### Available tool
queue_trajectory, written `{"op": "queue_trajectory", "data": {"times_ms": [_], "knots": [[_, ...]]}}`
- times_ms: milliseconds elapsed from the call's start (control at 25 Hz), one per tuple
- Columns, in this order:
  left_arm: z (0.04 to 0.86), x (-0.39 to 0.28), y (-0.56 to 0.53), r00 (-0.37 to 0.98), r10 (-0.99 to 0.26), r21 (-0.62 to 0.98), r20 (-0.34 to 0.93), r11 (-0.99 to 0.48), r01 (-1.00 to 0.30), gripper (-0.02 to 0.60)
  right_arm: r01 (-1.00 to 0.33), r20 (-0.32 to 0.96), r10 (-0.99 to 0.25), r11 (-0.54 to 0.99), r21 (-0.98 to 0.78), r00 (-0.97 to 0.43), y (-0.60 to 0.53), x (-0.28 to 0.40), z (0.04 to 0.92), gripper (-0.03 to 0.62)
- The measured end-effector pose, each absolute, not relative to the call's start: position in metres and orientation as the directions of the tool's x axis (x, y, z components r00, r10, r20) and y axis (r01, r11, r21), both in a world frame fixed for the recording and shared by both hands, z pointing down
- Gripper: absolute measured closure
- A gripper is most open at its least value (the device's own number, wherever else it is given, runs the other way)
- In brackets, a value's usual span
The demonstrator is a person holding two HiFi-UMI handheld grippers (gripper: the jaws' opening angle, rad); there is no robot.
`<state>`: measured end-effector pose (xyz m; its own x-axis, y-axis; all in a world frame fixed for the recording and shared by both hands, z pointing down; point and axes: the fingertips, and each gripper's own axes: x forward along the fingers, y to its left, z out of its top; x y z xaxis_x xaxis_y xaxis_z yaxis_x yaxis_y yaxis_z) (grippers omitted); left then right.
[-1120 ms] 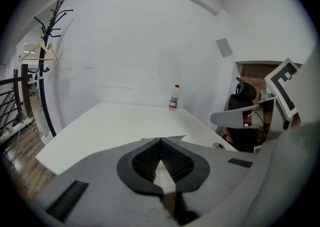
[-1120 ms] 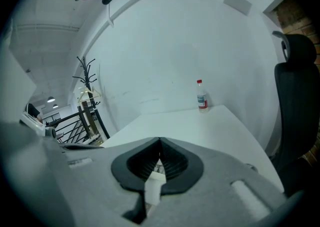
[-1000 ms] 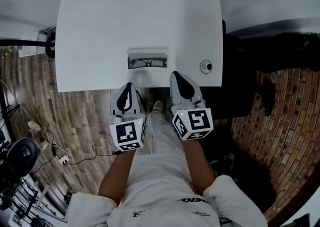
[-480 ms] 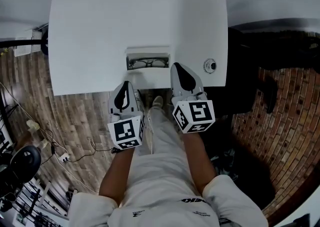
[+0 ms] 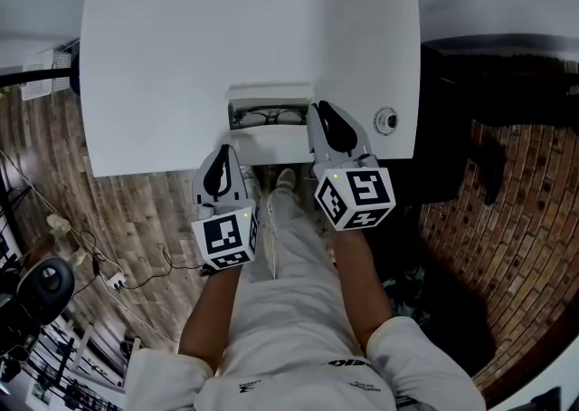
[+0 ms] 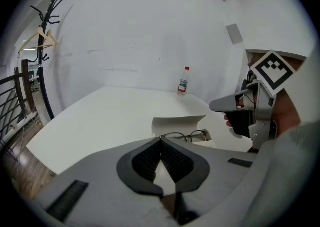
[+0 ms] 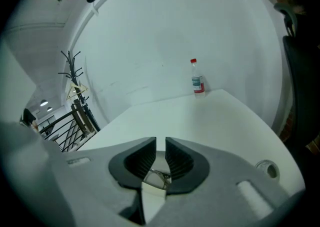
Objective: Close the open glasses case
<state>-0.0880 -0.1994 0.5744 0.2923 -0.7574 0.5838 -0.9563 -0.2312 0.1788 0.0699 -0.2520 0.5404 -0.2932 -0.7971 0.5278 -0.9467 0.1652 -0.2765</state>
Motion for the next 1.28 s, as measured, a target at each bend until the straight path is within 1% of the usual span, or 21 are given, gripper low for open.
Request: {"op": "queue_trajectory", "data": {"times_ms": [120, 360, 840, 1280], "knots": [[0.583, -0.09, -0.2, 0.282, -0.752, 0.183, 0.596, -0.214, -0.96, 0.583, -0.946, 0.542, -0.788, 0.15, -0.289, -0.291, -0.256, 0.073, 0.551, 0.542], [0.591, -0.089, -0.205, 0.291, -0.743, 0.185, 0.603, -0.225, -0.957, 0.583, -0.941, 0.568, -0.771, 0.12, -0.316, -0.289, -0.261, 0.076, 0.568, 0.53], [0.599, -0.086, -0.204, 0.298, -0.733, 0.175, 0.611, -0.242, -0.954, 0.583, -0.916, 0.569, -0.761, 0.08, -0.394, -0.311, -0.266, 0.079, 0.576, 0.526], [0.601, -0.084, -0.206, 0.3, -0.728, 0.172, 0.617, -0.247, -0.954, 0.583, -0.927, 0.581, -0.757, 0.087, -0.365, -0.3, -0.265, 0.078, 0.577, 0.537]]}}
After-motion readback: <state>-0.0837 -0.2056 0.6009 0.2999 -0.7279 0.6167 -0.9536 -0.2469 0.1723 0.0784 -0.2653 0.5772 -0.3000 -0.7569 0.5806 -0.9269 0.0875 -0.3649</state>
